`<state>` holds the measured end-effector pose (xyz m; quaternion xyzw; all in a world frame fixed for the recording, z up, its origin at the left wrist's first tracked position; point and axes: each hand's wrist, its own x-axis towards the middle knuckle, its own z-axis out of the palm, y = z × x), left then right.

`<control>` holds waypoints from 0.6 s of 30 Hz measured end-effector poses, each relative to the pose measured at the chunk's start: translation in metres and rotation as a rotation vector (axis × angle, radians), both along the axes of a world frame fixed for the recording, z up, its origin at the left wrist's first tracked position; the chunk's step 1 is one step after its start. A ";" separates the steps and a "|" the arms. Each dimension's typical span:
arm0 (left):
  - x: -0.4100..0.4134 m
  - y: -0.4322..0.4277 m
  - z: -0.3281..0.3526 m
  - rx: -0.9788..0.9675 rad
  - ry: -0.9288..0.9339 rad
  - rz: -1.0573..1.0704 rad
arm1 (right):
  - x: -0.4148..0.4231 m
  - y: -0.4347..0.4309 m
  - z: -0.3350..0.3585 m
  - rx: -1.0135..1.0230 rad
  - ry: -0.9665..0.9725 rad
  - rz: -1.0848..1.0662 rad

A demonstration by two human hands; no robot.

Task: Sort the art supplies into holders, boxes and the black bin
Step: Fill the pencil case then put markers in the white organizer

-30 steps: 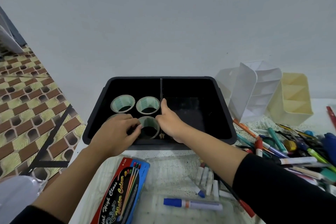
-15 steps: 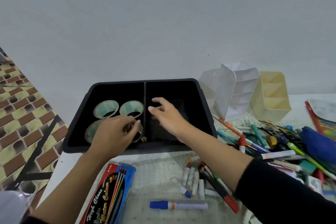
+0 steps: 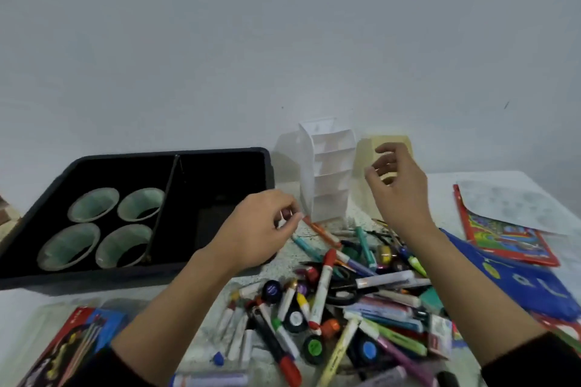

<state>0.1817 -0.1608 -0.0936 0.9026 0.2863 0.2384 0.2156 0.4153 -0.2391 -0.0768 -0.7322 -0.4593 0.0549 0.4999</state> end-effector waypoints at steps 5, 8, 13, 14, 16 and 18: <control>0.067 -0.006 -0.030 0.013 0.514 -0.072 | 0.028 0.033 -0.018 -0.267 0.045 0.245; 0.086 -0.004 -0.049 0.030 0.706 -0.038 | 0.034 0.049 -0.020 -0.360 0.047 0.315; 0.099 -0.008 -0.056 -0.033 0.786 -0.027 | 0.040 0.060 -0.019 -0.537 -0.018 0.420; 0.100 -0.008 -0.057 -0.016 0.783 -0.034 | 0.042 0.062 -0.020 -0.524 -0.022 0.436; 0.102 -0.008 -0.060 0.030 0.765 -0.035 | 0.046 0.064 -0.023 -0.483 0.010 0.446; 0.101 -0.007 -0.065 0.040 0.714 -0.016 | 0.048 0.065 -0.028 -0.462 0.032 0.430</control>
